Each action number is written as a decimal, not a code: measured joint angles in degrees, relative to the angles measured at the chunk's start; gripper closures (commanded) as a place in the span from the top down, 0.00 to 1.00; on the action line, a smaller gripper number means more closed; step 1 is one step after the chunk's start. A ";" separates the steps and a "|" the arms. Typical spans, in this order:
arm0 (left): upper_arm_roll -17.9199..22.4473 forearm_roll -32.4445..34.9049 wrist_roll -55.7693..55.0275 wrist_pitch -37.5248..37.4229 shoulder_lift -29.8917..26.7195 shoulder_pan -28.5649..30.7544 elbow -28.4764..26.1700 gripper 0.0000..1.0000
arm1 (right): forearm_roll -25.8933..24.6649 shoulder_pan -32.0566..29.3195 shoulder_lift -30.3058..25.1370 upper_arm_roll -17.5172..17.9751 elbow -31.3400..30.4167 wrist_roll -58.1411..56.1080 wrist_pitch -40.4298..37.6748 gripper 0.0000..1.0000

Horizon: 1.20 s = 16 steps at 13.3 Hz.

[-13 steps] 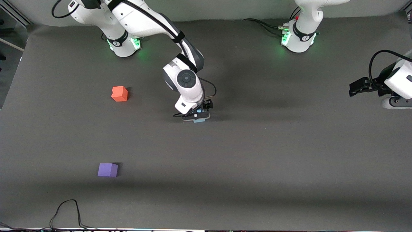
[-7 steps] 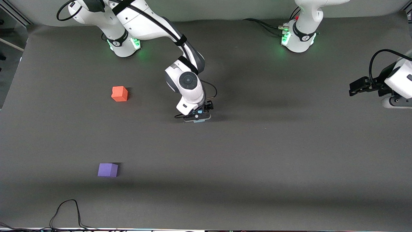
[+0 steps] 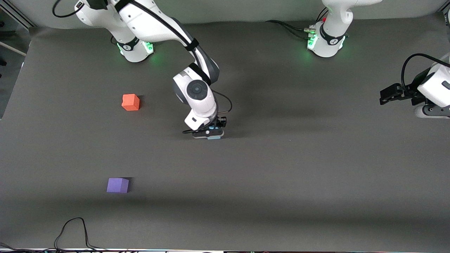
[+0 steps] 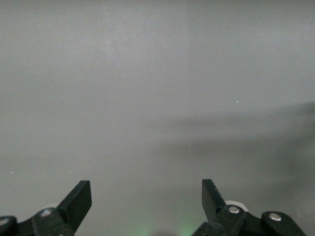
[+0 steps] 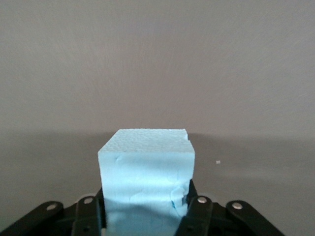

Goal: Place blue block between orange and purple blocks
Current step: 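Carry the blue cube with the right gripper beside the orange cube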

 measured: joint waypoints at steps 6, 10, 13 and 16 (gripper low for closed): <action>0.08 0.00 -0.01 0.05 0.04 0.00 0.02 1.00 | 0.01 -0.92 -13.40 -5.46 20.20 -2.39 -35.83 0.04; 0.08 -0.04 -0.02 0.05 0.04 0.00 0.02 1.00 | 0.02 -4.99 -13.92 -5.73 28.93 -4.85 -43.59 0.04; 0.08 -0.05 -0.02 0.05 0.05 0.00 0.02 1.00 | 0.02 -7.53 -14.06 -5.86 29.89 -5.79 -46.46 0.04; 0.07 -0.06 -0.03 0.07 0.06 0.00 0.02 1.00 | 0.00 -10.02 -15.48 -8.00 30.24 -10.63 -49.10 0.04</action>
